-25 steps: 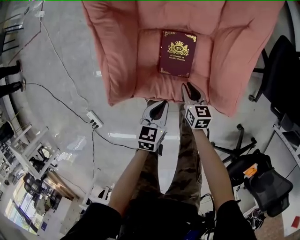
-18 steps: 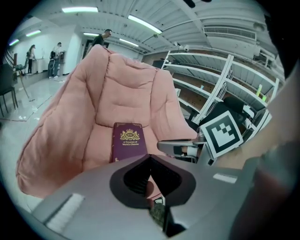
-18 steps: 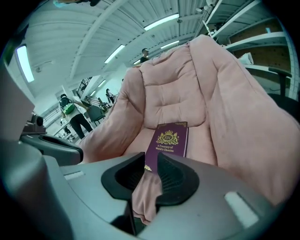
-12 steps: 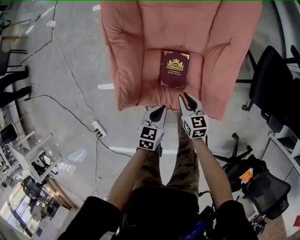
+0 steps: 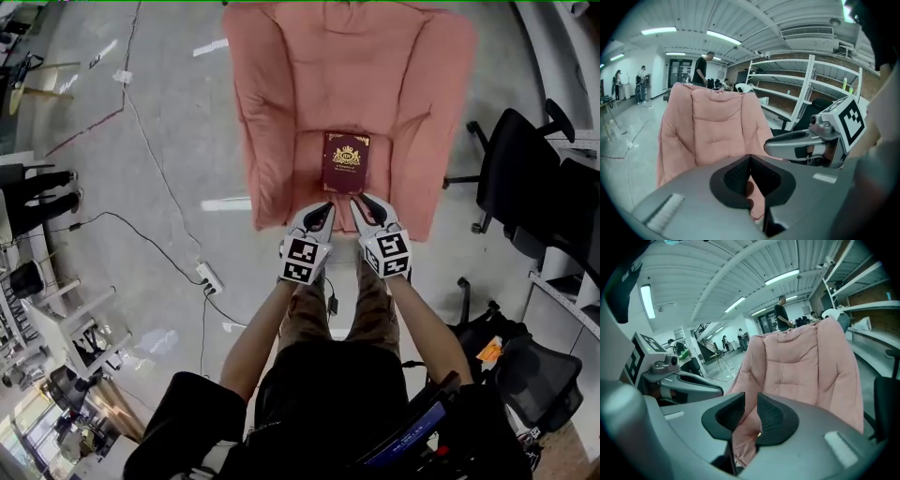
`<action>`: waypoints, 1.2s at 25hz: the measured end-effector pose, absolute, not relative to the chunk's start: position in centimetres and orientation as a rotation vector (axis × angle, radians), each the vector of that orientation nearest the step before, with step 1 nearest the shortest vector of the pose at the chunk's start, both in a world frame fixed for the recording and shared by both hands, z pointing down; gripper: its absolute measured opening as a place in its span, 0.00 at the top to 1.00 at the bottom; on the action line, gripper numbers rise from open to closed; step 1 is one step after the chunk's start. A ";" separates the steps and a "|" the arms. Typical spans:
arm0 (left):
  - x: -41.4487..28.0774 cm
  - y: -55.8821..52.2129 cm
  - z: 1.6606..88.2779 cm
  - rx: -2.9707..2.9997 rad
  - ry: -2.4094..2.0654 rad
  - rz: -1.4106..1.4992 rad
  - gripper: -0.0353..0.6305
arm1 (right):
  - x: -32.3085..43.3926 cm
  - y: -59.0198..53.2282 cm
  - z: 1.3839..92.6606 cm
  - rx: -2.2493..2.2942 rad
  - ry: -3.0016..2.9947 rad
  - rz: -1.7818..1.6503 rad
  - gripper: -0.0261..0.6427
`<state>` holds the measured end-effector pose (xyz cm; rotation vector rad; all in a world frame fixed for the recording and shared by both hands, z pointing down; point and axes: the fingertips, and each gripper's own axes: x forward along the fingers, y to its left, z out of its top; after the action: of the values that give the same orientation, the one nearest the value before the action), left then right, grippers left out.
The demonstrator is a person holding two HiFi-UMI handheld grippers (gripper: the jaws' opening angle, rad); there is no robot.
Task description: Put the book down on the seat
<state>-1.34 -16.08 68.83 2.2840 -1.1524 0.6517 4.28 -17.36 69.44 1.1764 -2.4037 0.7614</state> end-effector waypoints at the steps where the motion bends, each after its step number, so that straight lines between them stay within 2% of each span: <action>1: -1.4 -16.4 68.0 2.294 -1.156 0.649 0.95 | 4.3 -17.5 68.4 1.181 -2.413 0.756 0.82; 8: -1.8 -17.8 63.5 2.350 -1.186 0.644 0.95 | 5.6 -18.3 62.5 1.223 -2.473 0.705 0.87; 17: -1.6 -18.7 58.0 2.425 -1.239 0.611 0.95 | 7.0 -18.1 58.4 1.268 -2.491 0.651 0.88; 22: -0.8 -18.5 56.2 2.457 -1.251 0.589 0.95 | 10.3 -18.2 56.6 1.407 -2.480 0.688 0.88; 30: -1.4 -20.4 53.5 2.499 -1.299 0.527 0.95 | 9.6 -19.6 53.7 1.398 -2.519 0.543 0.88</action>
<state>-1.37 -20.37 53.49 2.4988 -1.2987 0.5269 9.57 -19.63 53.70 1.3975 -2.5188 0.5435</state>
